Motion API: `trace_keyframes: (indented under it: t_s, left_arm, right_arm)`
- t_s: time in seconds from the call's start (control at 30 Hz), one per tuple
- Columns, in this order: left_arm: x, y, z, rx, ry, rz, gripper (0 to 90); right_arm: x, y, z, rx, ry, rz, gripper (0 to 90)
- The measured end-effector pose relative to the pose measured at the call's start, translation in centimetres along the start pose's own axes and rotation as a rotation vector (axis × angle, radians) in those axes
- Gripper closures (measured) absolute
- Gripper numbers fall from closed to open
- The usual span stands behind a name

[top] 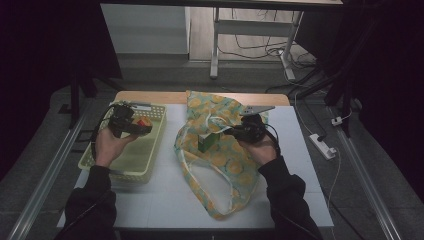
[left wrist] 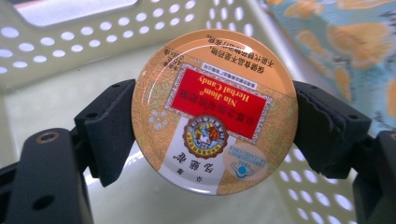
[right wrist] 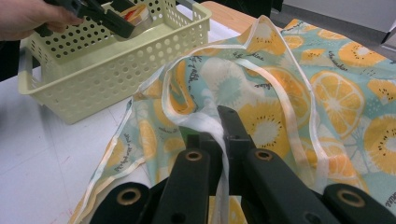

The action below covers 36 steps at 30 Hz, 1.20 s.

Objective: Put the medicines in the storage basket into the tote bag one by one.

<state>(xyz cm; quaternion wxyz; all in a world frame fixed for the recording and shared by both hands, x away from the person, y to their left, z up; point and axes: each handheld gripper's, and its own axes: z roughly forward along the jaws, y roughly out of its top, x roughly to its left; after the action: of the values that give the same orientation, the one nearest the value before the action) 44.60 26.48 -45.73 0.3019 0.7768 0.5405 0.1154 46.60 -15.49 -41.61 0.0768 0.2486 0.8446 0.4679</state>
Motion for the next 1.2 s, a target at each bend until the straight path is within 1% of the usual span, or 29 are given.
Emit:
trace_keyframes:
  t_s: [0.13, 0.33, 0.43, 0.6, 0.77, 0.9, 1.0, 1.2]
  left_arm:
    - [-1.0, -0.3, -0.6, -0.03, -0.018, 0.022, 20.4]
    - [-2.5, -0.7, -1.2, -0.059, -0.046, 0.056, 20.4]
    - [-3.2, -0.8, -1.4, -0.064, -0.057, 0.075, 20.4]
    - [-4.4, -0.8, -1.5, -0.061, -0.07, 0.106, 20.4]
    - [-5.8, -1.1, -1.2, -0.048, -0.081, 0.141, 20.4]
    - [-6.7, -1.1, -1.2, -0.048, -0.096, 0.155, 20.4]
    - [-7.4, -1.0, -1.2, -0.055, -0.117, 0.166, 20.4]
    - [-9.4, -0.9, -1.1, -0.056, -0.158, 0.203, 20.4]
  right_arm:
    - [0.0, 0.0, 0.0, 0.0, 0.0, 0.0, 89.1]
    - [0.1, 0.0, 0.1, 0.002, 0.001, 0.0, 89.1]
    - [0.1, 0.0, 0.1, 0.003, 0.001, -0.001, 89.1]
    - [0.2, 0.0, 0.1, 0.004, 0.0, 0.0, 89.1]
    - [0.2, 0.0, 0.0, -0.001, 0.001, -0.001, 89.1]
    - [0.2, 0.0, 0.1, 0.0, 0.001, -0.002, 89.1]
    - [0.2, 0.0, 0.1, 0.0, 0.001, -0.002, 89.2]
    - [0.2, 0.0, 0.0, 0.0, 0.0, -0.004, 89.1]
